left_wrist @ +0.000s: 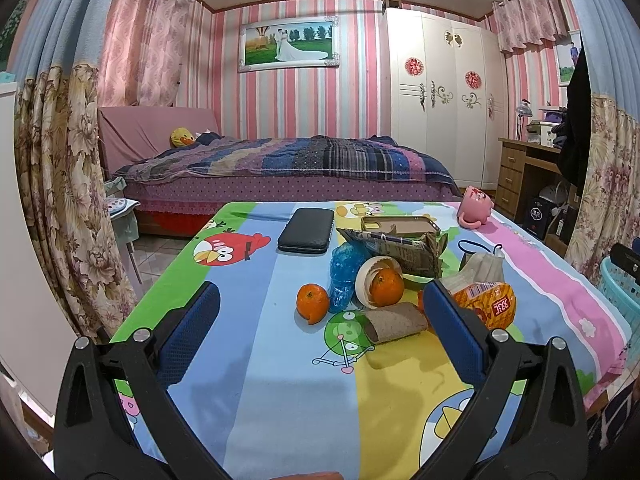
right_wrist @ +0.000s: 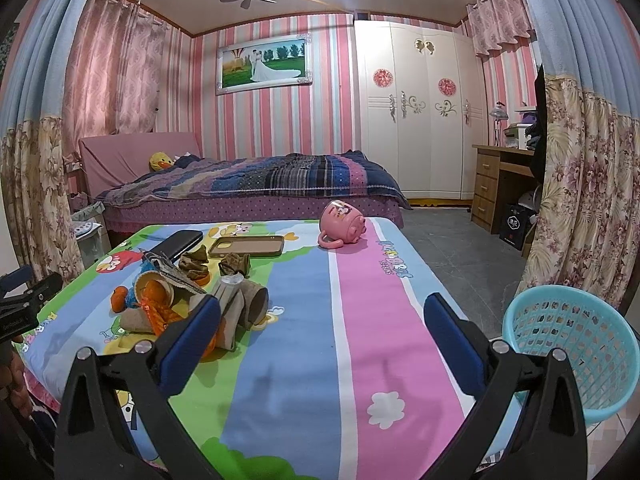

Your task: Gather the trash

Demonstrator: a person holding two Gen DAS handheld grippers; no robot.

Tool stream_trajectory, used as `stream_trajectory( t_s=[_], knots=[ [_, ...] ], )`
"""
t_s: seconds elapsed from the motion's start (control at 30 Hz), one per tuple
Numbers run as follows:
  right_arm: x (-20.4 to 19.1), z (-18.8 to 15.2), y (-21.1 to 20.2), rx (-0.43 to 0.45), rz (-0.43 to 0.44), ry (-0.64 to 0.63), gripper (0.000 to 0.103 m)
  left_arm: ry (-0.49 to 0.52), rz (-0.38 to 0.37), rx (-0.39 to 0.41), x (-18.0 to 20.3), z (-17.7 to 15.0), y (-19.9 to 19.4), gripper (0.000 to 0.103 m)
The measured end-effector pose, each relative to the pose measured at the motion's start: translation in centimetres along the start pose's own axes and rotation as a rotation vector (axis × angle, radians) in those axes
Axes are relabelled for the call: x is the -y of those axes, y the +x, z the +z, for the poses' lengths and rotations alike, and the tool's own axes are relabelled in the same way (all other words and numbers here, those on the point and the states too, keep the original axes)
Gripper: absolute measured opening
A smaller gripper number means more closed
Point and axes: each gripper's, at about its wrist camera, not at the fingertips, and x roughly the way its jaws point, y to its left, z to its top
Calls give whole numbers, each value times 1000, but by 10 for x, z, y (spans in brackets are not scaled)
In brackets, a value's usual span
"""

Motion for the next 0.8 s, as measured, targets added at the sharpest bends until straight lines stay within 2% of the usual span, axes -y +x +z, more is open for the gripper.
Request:
stream_trajectory(
  t_s=[0.8],
  knots=[
    [0,-2,1,-6,-1,-2,99,24,-20,-42,4,-2,6,98]
  ],
)
